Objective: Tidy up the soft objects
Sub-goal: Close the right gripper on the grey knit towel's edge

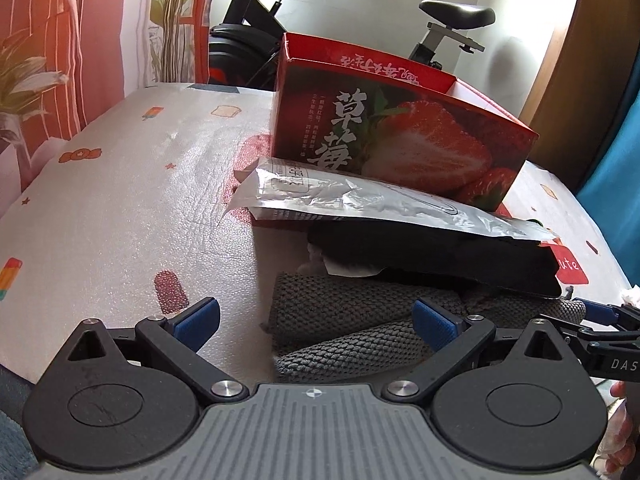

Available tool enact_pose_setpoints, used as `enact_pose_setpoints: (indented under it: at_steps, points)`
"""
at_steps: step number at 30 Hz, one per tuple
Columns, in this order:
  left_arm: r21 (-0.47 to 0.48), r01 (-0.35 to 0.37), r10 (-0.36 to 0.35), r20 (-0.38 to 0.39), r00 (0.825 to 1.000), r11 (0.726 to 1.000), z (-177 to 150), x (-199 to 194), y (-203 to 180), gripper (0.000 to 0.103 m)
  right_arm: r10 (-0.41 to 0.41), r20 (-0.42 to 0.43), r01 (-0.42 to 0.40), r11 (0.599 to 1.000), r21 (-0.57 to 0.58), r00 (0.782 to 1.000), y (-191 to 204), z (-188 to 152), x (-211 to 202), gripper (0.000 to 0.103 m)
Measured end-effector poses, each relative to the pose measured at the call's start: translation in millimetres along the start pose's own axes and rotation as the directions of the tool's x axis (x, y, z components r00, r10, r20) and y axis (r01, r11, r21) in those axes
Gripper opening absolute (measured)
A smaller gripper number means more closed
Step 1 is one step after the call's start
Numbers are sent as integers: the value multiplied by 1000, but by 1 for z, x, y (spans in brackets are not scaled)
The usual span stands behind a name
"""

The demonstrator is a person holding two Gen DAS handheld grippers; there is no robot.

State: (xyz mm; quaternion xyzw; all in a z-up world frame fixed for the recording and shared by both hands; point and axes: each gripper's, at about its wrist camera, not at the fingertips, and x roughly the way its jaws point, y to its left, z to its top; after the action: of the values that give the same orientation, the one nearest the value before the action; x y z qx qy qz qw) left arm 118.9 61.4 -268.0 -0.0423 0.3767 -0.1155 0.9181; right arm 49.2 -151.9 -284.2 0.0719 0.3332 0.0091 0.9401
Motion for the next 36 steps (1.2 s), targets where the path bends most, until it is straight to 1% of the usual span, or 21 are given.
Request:
enact_pose_setpoints:
  at_steps: [4,6,12,15,17,18,22,26,28,31,34,35,36]
  points:
    - [-5,1,-2,-16,1000,1000,-1,3,1,103,4,-63,-2,1000,22,998,-3,-6,13,80]
    - [-4,1,-1,-18,1000,1000,0,4,0,103,7,-75,-4,999,34,997,-5,-8,17,78]
    - [-6,4,-4,-25,1000,1000,-1,6,0,103,7,-35,-6,1000,18,999,-2,-6,12,79]
    - [-5,3,-3,-34,999,1000,-3,8,0,103,0,-40,0,1000,-2,999,-2,-6,17,79]
    - [-7,4,-4,-36,999,1000,-2,9,0,103,-7,-22,6,1000,-21,1000,-1,-6,19,78]
    - [-8,5,-5,-35,999,1000,-2,9,1,103,-7,-17,7,1000,-29,1000,-2,-6,20,76]
    - [-18,4,-5,-35,999,1000,-2,10,2,103,18,-22,-19,999,-46,1000,-1,-8,24,58]
    - [-26,4,-5,-47,999,1000,-2,12,4,101,9,-28,-12,994,-108,1000,8,-9,25,49]
    - [-28,8,-10,-48,999,1000,-2,12,4,99,11,-31,-14,993,-117,999,9,-9,25,45]
    - [-26,18,-20,-49,999,999,-2,12,3,93,20,-36,-24,993,-111,999,9,-9,24,44]
    - [-19,34,-35,-48,998,999,-3,12,2,83,20,-38,-24,993,-113,999,9,-9,24,43]
    - [-19,46,-47,-48,998,999,-4,12,1,78,20,-38,-25,993,-113,999,9,-9,24,43]
    - [-17,52,-53,-49,997,998,-4,12,1,77,21,-38,-25,993,-113,999,9,-9,24,43]
